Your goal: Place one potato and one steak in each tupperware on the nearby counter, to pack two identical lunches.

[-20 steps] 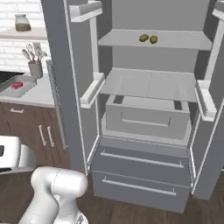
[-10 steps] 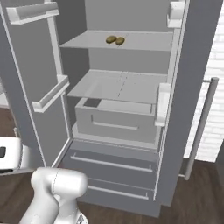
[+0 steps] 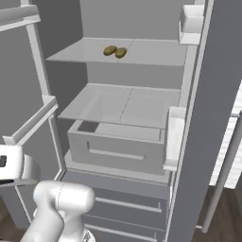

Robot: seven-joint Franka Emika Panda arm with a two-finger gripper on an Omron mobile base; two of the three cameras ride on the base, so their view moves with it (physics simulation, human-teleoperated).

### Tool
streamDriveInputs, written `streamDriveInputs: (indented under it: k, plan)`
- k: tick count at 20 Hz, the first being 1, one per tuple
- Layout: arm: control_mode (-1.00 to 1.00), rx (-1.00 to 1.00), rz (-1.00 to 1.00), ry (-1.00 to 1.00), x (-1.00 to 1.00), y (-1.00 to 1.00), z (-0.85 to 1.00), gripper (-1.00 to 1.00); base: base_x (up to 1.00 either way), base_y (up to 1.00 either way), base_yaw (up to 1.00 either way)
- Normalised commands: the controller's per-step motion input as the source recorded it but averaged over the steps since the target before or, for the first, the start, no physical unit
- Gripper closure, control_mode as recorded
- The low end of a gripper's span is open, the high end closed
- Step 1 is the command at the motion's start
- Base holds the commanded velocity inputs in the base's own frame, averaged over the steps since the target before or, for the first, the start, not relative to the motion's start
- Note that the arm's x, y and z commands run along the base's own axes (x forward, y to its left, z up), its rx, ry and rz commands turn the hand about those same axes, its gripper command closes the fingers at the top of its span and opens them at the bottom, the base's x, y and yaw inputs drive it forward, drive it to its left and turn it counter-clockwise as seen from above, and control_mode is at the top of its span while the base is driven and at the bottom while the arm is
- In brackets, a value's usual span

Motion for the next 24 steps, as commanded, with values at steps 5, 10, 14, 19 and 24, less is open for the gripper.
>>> streamDriveInputs:
  k: [5, 10, 14, 19, 24]
  plan:
    - [1.00, 0.00, 0.00, 0.00, 0.00, 0.00, 0.00, -1.00, 0.11, -0.30, 0.02]
    - [1.00, 0.00, 0.00, 0.00, 0.00, 0.00, 0.00, -1.00, 0.00, -0.55, 0.11]
    - [1.00, 0.00, 0.00, 0.00, 0.00, 0.00, 0.00, -1.00, 0.16, -0.15, 0.03]
    - [1.00, 0.00, 0.00, 0.00, 0.00, 0.00, 0.00, -1.00, 0.35, 0.00, 0.00]
    - [1.00, 0.00, 0.00, 0.00, 0.00, 0.00, 0.00, -1.00, 0.46, 0.00, -0.04]
